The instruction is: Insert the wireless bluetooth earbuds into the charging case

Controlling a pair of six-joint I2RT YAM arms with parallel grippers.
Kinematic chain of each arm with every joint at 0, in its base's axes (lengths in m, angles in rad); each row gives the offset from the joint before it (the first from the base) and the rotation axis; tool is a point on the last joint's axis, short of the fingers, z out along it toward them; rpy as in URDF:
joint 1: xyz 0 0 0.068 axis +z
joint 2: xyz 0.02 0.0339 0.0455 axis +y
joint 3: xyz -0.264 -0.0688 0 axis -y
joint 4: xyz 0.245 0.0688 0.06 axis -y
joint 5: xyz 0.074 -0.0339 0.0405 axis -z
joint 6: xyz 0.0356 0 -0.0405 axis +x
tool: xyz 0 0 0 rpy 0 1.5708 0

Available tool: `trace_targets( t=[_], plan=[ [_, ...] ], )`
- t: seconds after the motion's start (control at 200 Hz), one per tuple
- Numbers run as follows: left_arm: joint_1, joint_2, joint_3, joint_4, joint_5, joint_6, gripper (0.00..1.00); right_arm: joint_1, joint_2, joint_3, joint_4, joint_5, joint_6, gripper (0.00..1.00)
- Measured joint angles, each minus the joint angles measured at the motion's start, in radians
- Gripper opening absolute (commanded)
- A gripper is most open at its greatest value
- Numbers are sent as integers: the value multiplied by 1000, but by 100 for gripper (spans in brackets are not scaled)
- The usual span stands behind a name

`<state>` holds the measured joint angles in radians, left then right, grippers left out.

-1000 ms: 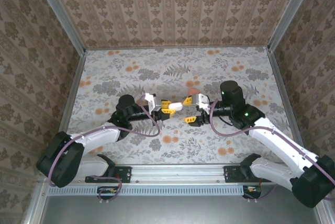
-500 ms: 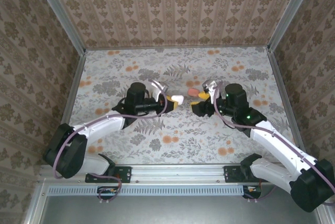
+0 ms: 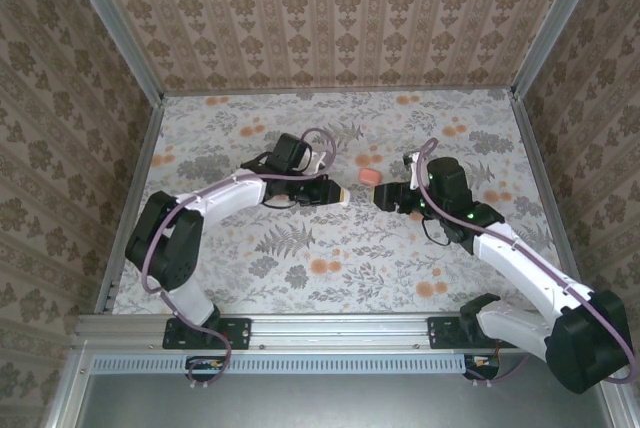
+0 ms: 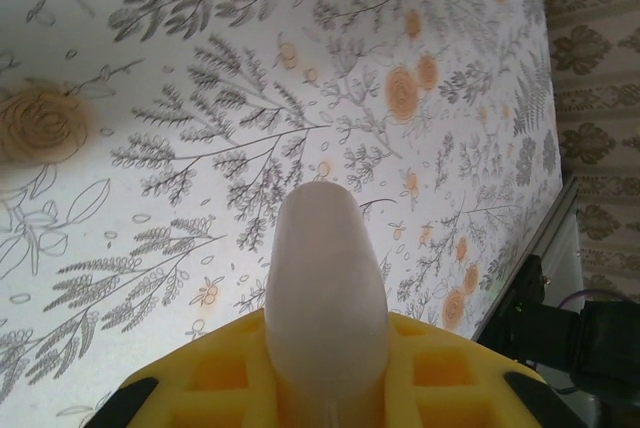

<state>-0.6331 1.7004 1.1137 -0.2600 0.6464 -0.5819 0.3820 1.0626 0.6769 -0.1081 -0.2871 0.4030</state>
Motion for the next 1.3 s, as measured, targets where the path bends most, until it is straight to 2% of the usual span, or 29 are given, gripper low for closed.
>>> trace_targets(
  t=[0.335,0.67,0.795,0.885,1.08,1.195,1.255,1.3],
  plan=[
    [26,119,60,-101,0,-81,8,-3,0,-50,48,0,51,70],
    [53,163,61,-138,0,-114,16,-3,0,-58,60,-1,69,71],
    [65,171,61,-160,-3,-114,30,-3,-2,-60,60,0,72,71],
    [71,171,61,-181,-18,-117,43,-3,-7,-61,60,0,72,73],
    [104,169,61,-253,-66,-85,56,-8,-11,-61,59,27,71,77],
    [137,146,61,-318,-117,-43,65,-21,-6,-61,60,58,60,84],
    [155,121,60,-355,-154,-23,74,-32,5,-61,60,83,41,88],
    [175,93,56,-375,-183,-2,86,-42,16,-61,60,112,31,91]
  ],
)
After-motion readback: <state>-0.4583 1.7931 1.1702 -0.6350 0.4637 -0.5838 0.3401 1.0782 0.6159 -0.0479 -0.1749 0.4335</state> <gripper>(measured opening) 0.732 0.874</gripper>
